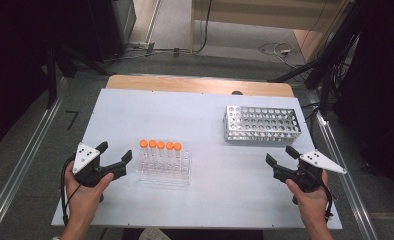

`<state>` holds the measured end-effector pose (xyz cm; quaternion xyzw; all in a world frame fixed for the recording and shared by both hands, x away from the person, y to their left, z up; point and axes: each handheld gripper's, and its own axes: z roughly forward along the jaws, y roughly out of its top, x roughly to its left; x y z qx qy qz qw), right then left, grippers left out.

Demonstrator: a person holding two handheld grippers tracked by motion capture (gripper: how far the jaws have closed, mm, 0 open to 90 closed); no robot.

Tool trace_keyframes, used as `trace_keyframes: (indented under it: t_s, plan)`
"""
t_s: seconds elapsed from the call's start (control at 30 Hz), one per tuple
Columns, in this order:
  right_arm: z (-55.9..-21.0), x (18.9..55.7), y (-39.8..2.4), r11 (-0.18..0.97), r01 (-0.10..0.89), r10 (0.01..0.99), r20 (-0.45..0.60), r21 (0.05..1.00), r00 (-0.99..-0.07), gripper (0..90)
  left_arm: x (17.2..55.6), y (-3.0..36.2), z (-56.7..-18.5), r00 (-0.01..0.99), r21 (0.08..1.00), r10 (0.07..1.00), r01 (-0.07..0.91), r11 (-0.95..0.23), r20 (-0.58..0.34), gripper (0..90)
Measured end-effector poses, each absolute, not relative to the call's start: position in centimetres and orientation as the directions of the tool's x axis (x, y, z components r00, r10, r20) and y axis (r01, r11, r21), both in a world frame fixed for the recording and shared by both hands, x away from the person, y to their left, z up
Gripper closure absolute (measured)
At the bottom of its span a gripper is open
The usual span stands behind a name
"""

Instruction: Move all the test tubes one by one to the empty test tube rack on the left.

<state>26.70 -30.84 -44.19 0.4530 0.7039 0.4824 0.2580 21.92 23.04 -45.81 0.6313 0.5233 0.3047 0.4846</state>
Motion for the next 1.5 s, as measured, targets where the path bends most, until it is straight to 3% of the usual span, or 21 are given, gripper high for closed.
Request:
trace_keyframes:
  t_s: [1.5]
  plan:
    - [-44.9,25.4,-36.6,0.065,0.419,0.958,0.062,0.906,-0.281,18.3,21.3,24.5,-46.9,0.232,0.915,0.967,0.403,0.006,-0.108,14.5]
